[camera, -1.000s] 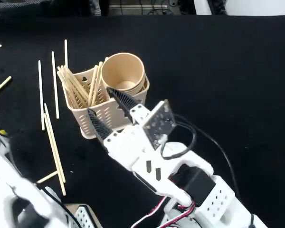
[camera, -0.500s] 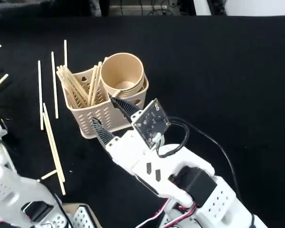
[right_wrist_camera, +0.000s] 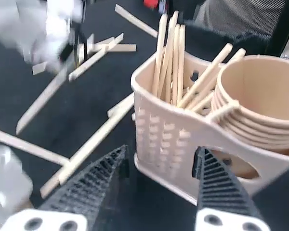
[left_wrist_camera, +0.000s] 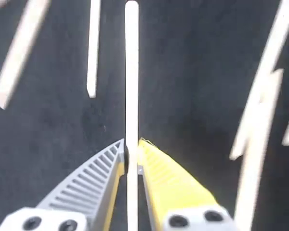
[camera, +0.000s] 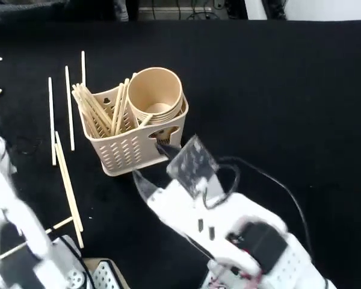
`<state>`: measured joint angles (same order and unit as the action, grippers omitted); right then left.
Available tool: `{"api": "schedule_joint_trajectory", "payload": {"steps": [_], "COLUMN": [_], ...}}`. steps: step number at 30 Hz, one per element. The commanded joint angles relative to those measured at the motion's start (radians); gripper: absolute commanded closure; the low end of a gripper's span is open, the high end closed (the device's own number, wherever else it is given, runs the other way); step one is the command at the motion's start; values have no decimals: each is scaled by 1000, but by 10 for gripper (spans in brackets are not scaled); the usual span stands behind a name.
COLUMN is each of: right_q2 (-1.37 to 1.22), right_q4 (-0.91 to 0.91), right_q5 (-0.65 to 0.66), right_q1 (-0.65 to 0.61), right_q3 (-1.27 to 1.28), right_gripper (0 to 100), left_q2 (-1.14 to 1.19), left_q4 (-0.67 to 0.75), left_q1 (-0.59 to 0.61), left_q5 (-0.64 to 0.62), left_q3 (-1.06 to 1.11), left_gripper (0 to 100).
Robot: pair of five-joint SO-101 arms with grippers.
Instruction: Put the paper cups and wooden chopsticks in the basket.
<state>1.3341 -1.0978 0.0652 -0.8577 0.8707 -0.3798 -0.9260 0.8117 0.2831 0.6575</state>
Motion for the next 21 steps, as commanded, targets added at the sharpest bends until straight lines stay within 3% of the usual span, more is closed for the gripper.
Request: {"api": "schedule_joint_trajectory", "payload": {"steps": [1,6,12,16,21], "right_q2": [156,378,504,532,529], "right_q4": [-164,-316,-336,-336,-336], "right_q5": [127,150,152,152,152], "right_q1": [2,218,557,603,601], "right_q3": [-74,-70,93,120,117], "right_gripper": [772,773,773,773,773], "left_q2": [-434,-644,-763,-796,-793], "left_q4": [58,133,391,502,615], "left_q1": [-116,-317,-613,-739,-803], "left_q5": [-195,-399,-443,-443,-445], "left_q3": [16,-88,-96,-31,139], "left_gripper": [972,972,971,971,971]}}
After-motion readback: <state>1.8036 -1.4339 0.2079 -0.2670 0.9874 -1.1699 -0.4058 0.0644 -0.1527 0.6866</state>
